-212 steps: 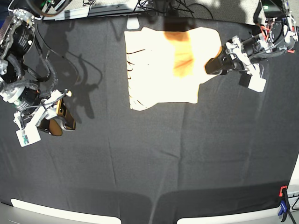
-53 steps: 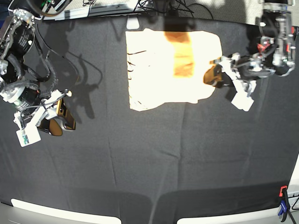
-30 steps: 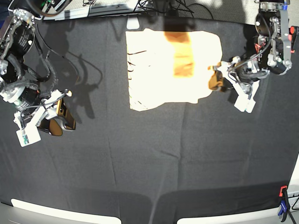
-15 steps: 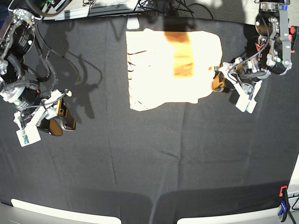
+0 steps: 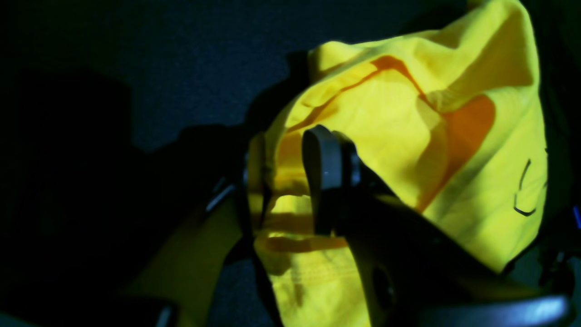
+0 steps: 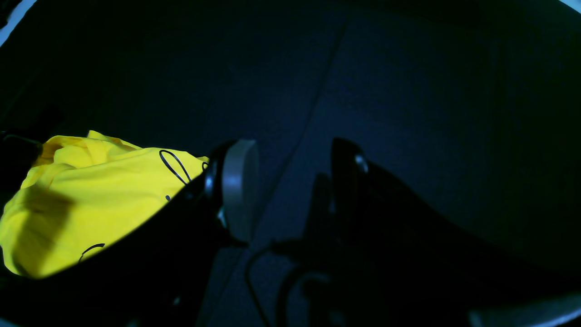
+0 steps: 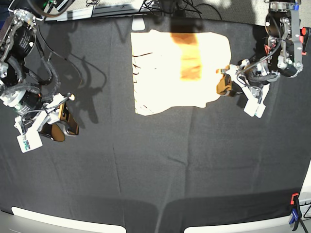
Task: Layout the t-shirt on the table in an organized manner, then fold the t-shirt properly
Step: 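Press and adjust the folded shirt's edge with the left gripper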
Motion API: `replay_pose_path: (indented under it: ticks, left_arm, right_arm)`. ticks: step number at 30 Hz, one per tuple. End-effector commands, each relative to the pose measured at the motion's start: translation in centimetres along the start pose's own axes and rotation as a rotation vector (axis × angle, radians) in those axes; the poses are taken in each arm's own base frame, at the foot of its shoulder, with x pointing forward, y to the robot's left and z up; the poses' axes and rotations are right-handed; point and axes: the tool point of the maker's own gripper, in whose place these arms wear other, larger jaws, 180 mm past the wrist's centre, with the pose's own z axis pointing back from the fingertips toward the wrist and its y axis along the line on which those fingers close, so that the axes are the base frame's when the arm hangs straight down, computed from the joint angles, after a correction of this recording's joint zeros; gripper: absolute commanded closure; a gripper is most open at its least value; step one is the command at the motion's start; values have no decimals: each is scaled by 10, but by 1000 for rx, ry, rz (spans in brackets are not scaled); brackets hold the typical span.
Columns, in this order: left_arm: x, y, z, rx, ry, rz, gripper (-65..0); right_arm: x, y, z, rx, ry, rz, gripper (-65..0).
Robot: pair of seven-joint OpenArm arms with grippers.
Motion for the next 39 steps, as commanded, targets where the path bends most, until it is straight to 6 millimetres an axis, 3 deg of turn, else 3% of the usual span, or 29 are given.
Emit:
replay_pose_path:
  ticks: [1,8,13,15,18,21,26,31,39]
  left_arm:
    - [14,-2,3,-11,-44,-13,-156]
    - [-3,5,4,35,2,-32,-156]
    - [-4,5,4,34,-2,-31,-156]
    - [-5,4,3,30,2,-33,-126]
    - [-7,-3,0,12,10,-42,0]
    - [-5,-14,-6,-10,-9,-68,0]
    - [22,-5,-5,54,-152,-156,0]
    - [57,31,14,208,-298,-143,0]
    - [54,42,16,262,-266,-190,0]
  right_arm:
    - [16,0,4,4,-54,34,-258]
    - [16,0,4,4,-54,34,-258]
    - [17,0,4,3,-57,35,-258]
    - [17,0,4,3,-56,35,-258]
    - [17,0,4,3,-57,35,-258]
    - [17,0,4,3,-55,35,-258]
    - [16,0,4,3,-53,35,-258]
    - [16,0,4,3,-54,35,-258]
    - [17,1,4,6,-57,35,-258]
